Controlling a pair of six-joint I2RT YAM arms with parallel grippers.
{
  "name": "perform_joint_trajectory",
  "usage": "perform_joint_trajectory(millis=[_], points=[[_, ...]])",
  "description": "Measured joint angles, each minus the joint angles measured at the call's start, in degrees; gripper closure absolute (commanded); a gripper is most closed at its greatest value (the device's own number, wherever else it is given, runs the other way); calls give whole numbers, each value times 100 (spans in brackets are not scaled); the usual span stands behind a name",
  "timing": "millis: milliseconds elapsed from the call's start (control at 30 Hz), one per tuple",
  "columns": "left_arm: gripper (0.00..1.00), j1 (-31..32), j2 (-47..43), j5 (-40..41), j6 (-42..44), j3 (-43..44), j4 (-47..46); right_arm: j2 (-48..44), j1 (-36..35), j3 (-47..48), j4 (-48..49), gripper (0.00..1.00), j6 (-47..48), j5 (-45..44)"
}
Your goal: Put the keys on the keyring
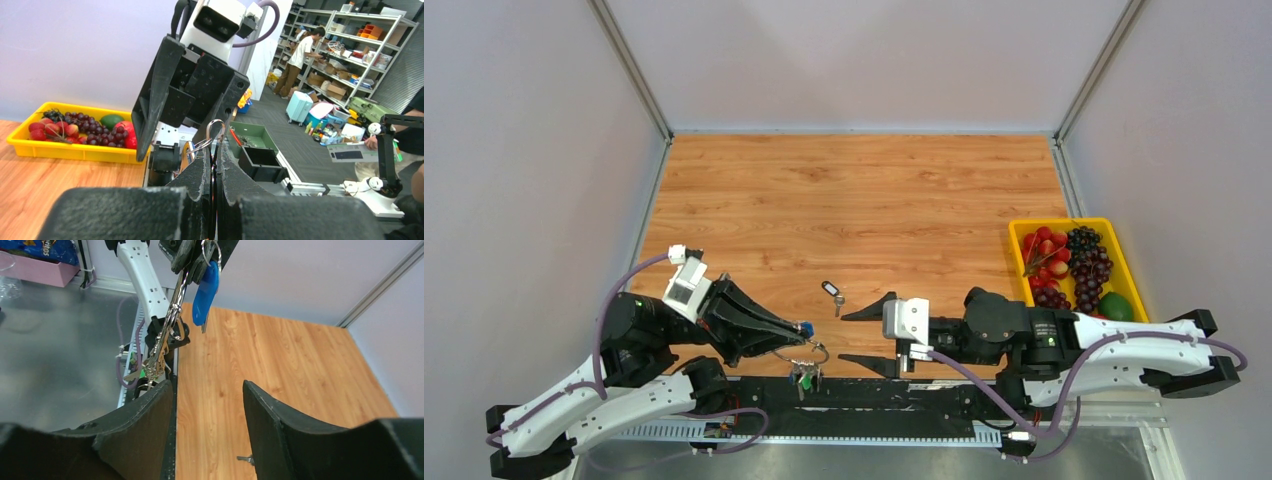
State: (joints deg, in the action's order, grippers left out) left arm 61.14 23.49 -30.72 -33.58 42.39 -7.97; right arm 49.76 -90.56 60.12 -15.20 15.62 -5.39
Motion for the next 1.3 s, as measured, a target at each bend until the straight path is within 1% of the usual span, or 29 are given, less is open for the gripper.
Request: perform_joint_trajectory(millis=[367,733,767,800,833,900,933,1133,1200,1300], points=[[100,0,2,129,7,-2,-42,588,0,256,-164,48,-684,487],[100,0,2,149,46,-4,-70,647,0,264,181,56,-1005,597],[100,0,2,151,48,-13,-83,645,0,264,229,58,-1025,599],[100,0,2,151,48,-15,-85,645,0,264,273,63,-1045,603],[100,0,2,160,48,-31,-92,645,0,264,315,71,-1071,603],[100,0,0,175,48,-63,-94,647,0,264,378,92,-1115,597],[100,0,0,186,50,-79,-94,647,0,264,398,99,-1121,592],[100,24,-31,225,98,-101,-125,640,11,262,426,100,-1279,326],[96,26,-72,367,142,-111,-85,640,11,251,452,100,-1300,168],[87,31,-199,721,221,-166,57,634,13,181,529,100,-1353,-133]])
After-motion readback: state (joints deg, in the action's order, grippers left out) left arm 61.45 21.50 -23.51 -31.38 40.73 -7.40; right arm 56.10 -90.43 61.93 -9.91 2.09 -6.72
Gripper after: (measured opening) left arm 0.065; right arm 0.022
